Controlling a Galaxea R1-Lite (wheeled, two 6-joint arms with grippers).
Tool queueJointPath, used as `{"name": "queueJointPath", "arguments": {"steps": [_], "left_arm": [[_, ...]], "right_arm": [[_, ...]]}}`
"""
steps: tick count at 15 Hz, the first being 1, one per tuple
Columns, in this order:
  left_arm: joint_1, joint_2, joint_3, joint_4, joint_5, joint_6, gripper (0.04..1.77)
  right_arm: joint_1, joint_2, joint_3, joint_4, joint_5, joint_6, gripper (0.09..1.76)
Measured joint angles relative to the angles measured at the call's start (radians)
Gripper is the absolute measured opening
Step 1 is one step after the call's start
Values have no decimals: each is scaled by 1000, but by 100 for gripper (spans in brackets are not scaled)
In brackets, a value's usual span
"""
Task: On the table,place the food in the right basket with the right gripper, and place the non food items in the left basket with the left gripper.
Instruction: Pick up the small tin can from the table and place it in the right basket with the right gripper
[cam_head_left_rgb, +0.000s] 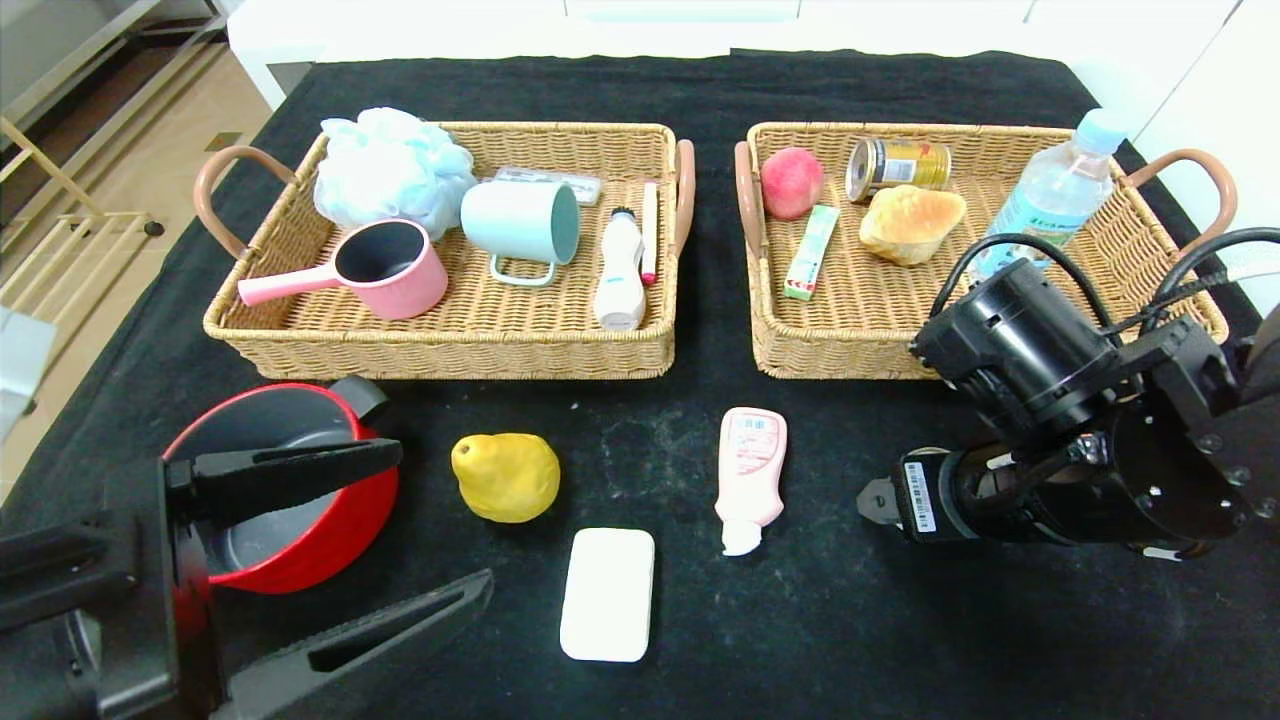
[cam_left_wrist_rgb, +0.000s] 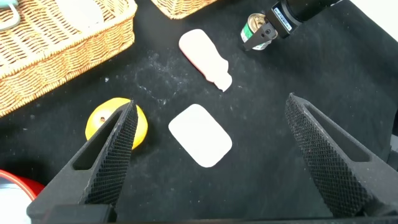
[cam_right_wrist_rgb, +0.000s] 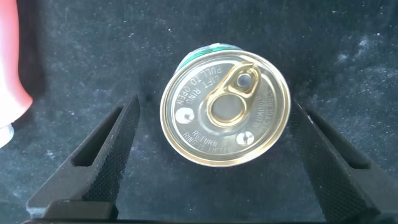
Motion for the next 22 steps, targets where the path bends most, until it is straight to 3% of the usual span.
{"name": "queueJointPath", "arguments": {"steps": [19, 20, 22], "left_arm": [[0, -11, 1, 0, 0, 14, 172], [0, -12, 1, 0, 0, 14, 172], [0, -12, 1, 0, 0, 15, 172]], "right_arm": [[-10, 29, 1, -2, -3, 35, 171], [-10, 30, 1, -3, -3, 35, 162], [-10, 33, 1, -3, -2, 34, 127]]}}
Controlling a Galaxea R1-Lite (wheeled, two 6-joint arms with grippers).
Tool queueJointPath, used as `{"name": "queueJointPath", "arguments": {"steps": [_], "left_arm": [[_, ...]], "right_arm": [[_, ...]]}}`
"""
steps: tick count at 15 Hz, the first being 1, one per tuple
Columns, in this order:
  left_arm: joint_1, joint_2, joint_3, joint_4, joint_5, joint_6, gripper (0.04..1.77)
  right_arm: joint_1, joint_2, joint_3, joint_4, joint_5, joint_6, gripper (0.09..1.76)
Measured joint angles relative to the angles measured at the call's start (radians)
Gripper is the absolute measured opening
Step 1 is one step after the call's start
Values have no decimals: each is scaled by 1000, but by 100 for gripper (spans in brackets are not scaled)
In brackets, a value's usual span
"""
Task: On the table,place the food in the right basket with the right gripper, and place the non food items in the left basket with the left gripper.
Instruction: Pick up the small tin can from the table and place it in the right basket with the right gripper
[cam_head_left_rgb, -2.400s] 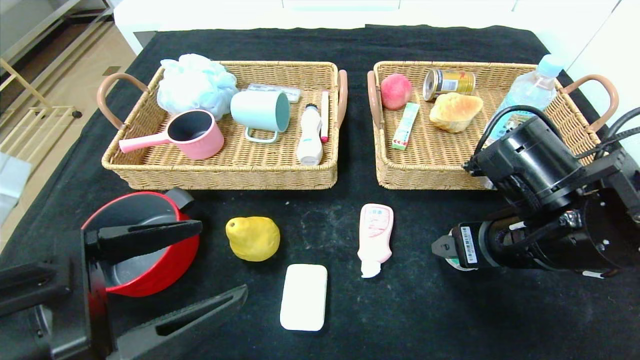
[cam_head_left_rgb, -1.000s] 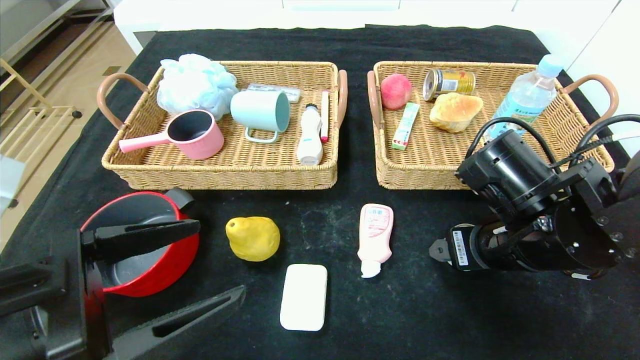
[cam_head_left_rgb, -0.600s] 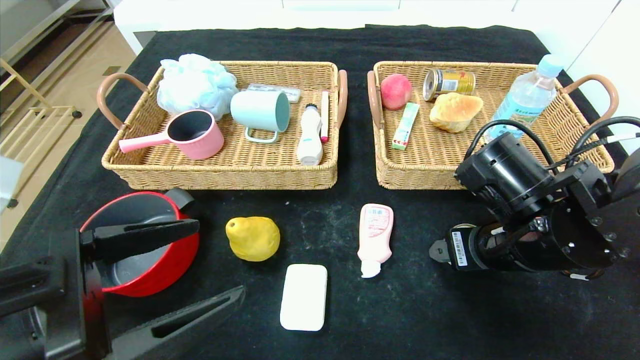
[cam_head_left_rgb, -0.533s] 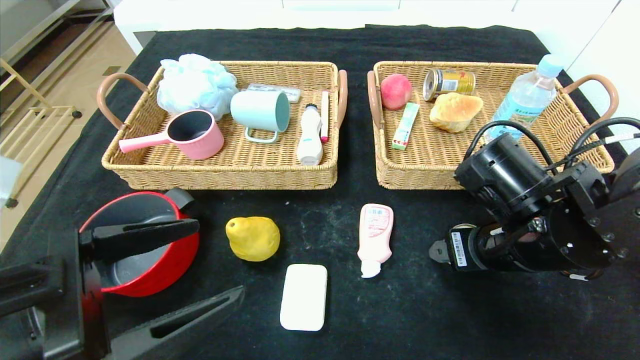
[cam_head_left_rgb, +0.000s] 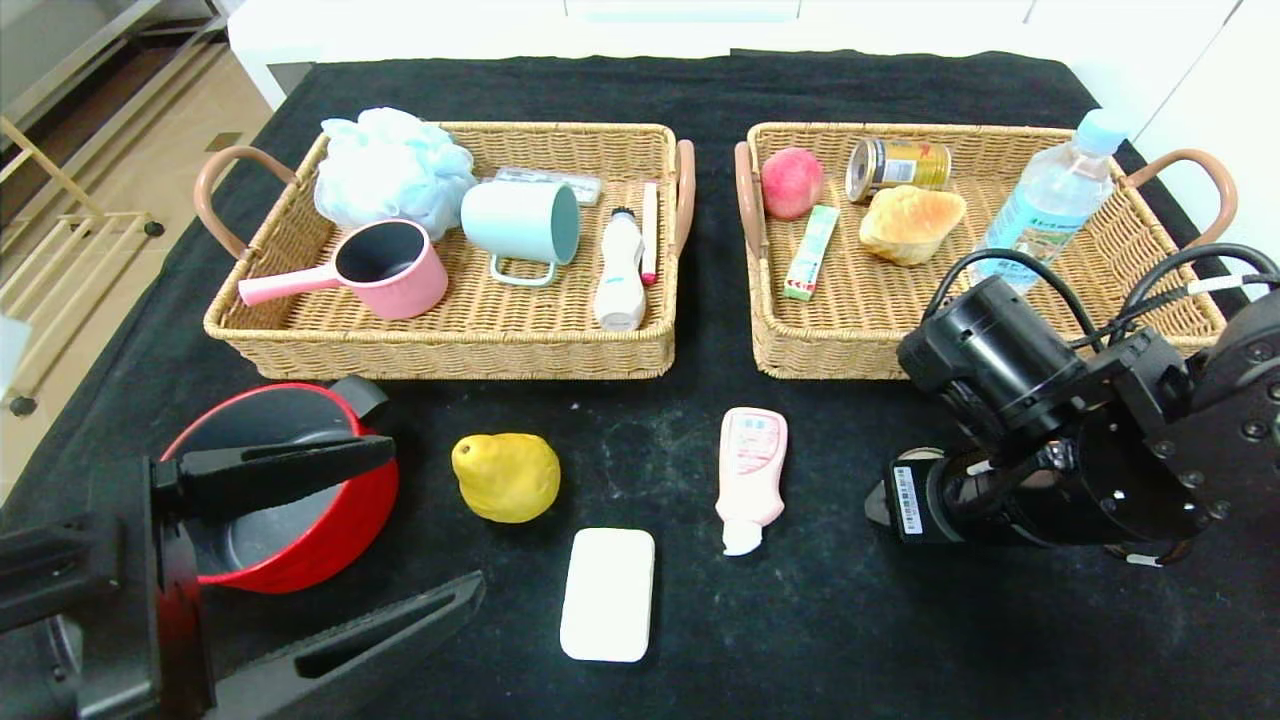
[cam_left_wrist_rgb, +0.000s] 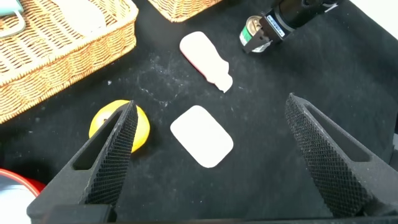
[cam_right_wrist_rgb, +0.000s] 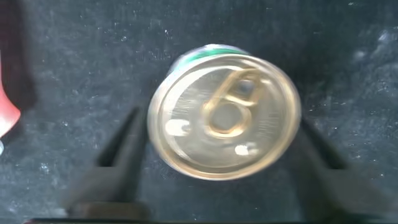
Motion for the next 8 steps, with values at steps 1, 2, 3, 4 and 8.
{"name": "queueJointPath", "arguments": {"steps": [1, 2, 3, 4, 8], "left_arm": [[0, 0, 0, 0, 0, 0, 172], [0, 0, 1, 0, 0, 0, 172], [0, 0, 2, 0, 0, 0, 172], [0, 0, 3, 0, 0, 0, 172], [0, 0, 3, 0, 0, 0, 172]], "right_arm": [[-1, 1, 1, 0, 0, 0, 118], [-1, 1, 1, 0, 0, 0, 116], [-1, 1, 1, 0, -1, 1, 116], [-1, 1, 2, 0, -1, 0, 116], [-1, 3, 4, 0, -2, 0, 115]]}}
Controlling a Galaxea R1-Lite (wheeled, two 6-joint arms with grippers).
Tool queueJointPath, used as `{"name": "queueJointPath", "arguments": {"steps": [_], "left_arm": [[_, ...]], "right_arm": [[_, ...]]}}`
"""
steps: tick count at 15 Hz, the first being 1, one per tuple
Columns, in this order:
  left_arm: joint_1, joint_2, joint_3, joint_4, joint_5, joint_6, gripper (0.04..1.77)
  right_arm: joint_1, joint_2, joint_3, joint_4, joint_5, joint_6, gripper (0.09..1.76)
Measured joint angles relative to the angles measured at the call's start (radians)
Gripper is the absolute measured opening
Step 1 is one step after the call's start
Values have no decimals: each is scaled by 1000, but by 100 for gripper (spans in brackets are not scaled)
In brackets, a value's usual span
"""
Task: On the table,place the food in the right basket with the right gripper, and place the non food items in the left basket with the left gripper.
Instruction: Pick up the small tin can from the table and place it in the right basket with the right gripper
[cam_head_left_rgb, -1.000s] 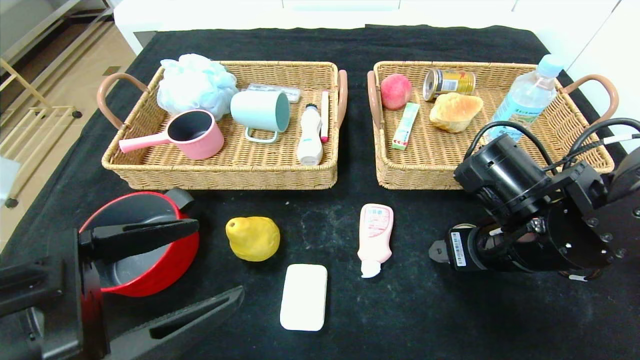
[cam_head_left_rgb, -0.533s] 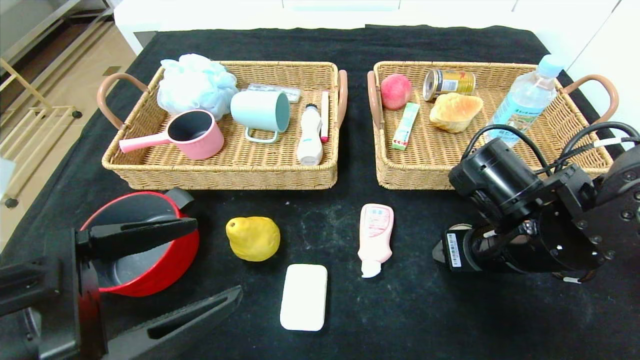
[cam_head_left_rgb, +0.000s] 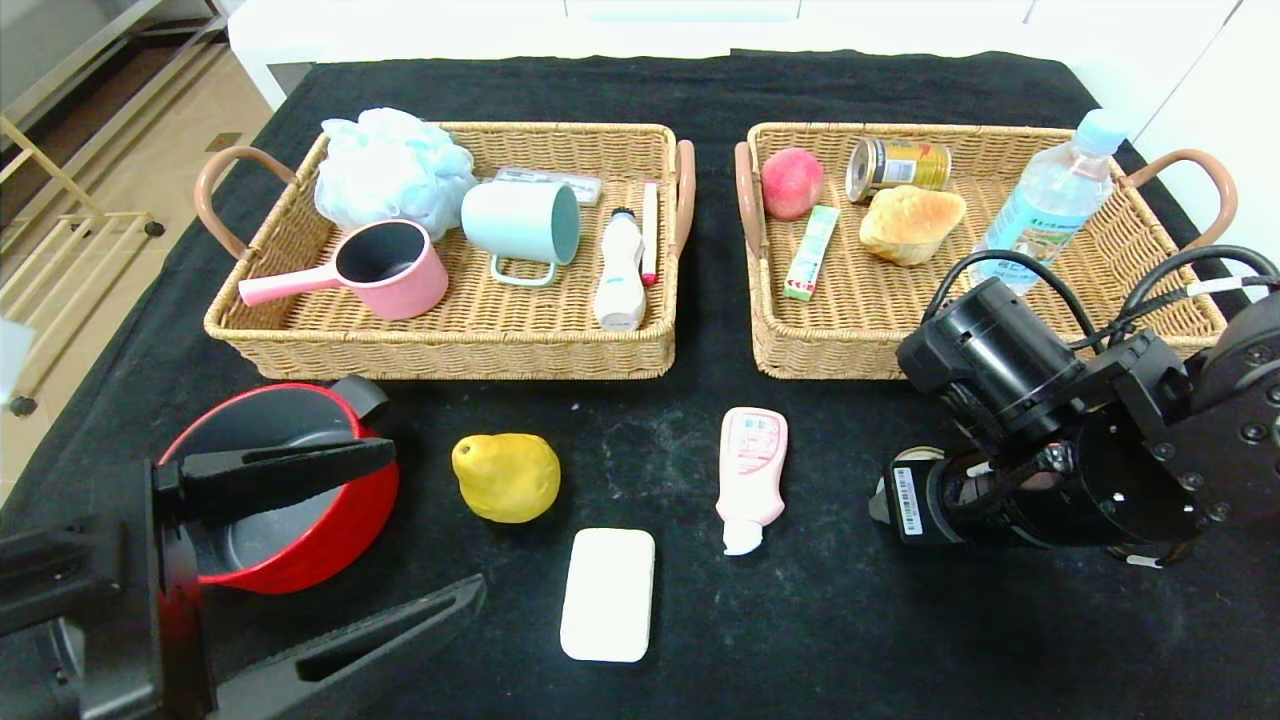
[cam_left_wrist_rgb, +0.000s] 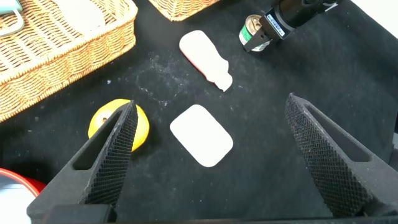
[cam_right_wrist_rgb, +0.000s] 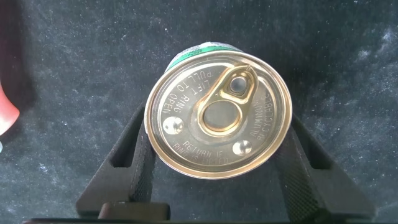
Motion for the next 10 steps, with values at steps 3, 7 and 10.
{"name": "queueJointPath", "arguments": {"steps": [3, 7, 10], "left_arm": [[0, 0, 2, 0, 0, 0, 172], [0, 0, 3, 0, -1, 1, 172], [-1, 0, 3, 0, -1, 1, 172]], "right_arm": [[0, 0, 1, 0, 0, 0, 115], [0, -2, 4, 1, 1, -1, 114], [1, -15, 5, 11, 0, -1, 114]]}}
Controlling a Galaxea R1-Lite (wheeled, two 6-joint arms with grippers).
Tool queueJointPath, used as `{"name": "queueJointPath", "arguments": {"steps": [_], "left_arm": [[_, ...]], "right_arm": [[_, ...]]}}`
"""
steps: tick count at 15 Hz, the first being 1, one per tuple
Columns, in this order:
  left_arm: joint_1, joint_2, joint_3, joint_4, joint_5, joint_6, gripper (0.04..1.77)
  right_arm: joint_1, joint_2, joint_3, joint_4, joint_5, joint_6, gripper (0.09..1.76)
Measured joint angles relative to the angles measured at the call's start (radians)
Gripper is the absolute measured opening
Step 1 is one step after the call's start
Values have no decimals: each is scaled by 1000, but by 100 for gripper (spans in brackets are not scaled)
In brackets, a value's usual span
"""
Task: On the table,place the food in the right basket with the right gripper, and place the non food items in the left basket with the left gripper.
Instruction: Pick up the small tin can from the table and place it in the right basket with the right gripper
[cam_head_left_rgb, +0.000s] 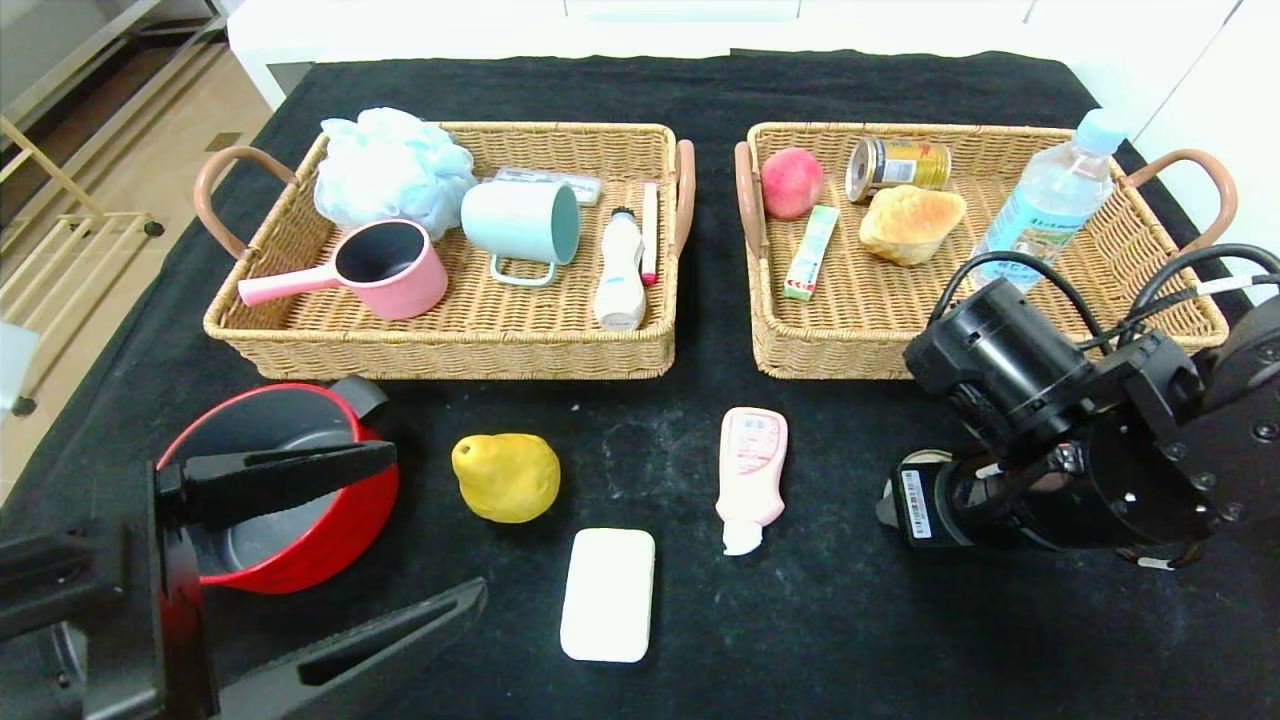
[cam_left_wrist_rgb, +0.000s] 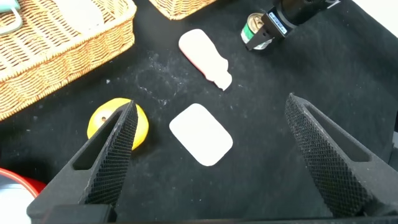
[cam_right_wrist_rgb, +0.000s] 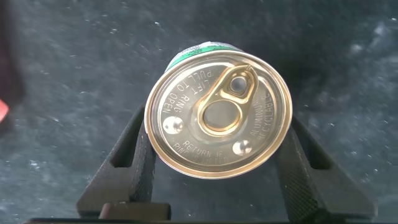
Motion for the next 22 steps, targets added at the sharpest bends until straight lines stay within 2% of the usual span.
{"name": "queueJointPath", "arguments": {"steps": [6, 11, 16, 22], "left_arm": [[-1, 5, 7, 1, -2, 0, 172], [-2, 9, 10, 1, -3, 0, 172], [-2, 5, 8, -1, -3, 0, 172], [-1, -1, 6, -3, -3, 0, 172]], "right_arm": [[9, -59, -3, 1, 1, -7, 114], [7, -117, -30, 1, 0, -64, 114], [-7, -121, -157, 1, 1, -128, 114], [-31, -55, -327, -8, -1, -189, 114]]}}
